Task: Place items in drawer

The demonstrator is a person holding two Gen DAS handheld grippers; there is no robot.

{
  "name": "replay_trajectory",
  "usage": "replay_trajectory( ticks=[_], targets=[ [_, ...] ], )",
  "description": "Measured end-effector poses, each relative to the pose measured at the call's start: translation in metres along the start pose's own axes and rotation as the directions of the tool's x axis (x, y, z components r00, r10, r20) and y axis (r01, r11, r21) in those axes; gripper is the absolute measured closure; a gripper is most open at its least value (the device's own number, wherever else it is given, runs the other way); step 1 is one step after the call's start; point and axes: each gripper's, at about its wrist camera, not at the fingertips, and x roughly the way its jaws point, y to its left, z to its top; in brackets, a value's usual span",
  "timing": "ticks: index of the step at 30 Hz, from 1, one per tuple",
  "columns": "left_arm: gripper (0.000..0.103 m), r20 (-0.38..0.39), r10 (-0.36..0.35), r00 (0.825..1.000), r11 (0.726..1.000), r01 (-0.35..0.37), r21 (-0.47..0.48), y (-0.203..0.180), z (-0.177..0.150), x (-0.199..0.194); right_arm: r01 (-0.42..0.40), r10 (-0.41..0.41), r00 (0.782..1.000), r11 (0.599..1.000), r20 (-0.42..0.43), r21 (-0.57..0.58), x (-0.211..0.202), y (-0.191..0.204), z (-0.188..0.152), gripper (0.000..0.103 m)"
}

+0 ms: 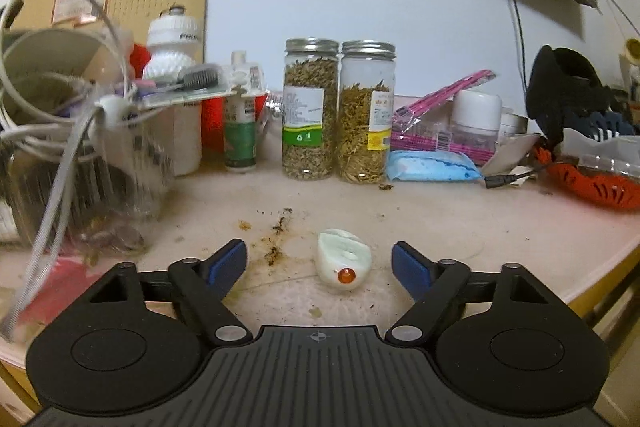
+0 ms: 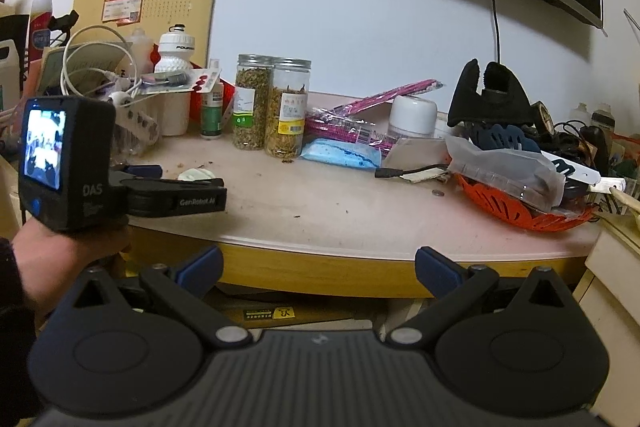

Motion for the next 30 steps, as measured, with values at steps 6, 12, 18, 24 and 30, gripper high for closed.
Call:
replay_trajectory(
  ticks=[6, 12, 18, 24, 30],
  targets=[
    [0.076, 0.006, 0.024, 1.0, 1.0, -0.024, 0.003, 0.002, -0.001, -0.001, -0.001, 0.001, 1.0, 1.0, -0.012, -0.004, 0.002, 0.001, -0.002, 0.0],
    [0.077, 0.024, 0.027, 0.999, 1.0, -0.027, -0.008, 0.003, 0.002, -0.01, 0.009, -0.009, 1.0, 1.0, -0.013, -0.005, 0.002, 0.001, -0.003, 0.0],
    [0.077, 0.025, 0.022, 0.999, 1.0, -0.022, 0.01, 0.003, 0.004, -0.019, 0.019, -0.019, 1.0, 1.0, -0.014, -0.006, 0.002, 0.0, -0.005, 0.001],
    [0.077, 0.009, 0.014, 1.0, 0.999, -0.015, 0.028, 0.003, 0.003, -0.024, 0.03, -0.03, 0.999, 1.0, -0.015, -0.007, 0.002, -0.001, -0.007, 0.001],
    [0.077, -0.005, 0.013, 1.0, 0.999, -0.013, 0.035, 0.002, 0.002, -0.024, 0.024, -0.024, 1.0, 1.0, -0.018, -0.008, 0.005, -0.001, -0.005, 0.001]
  ],
)
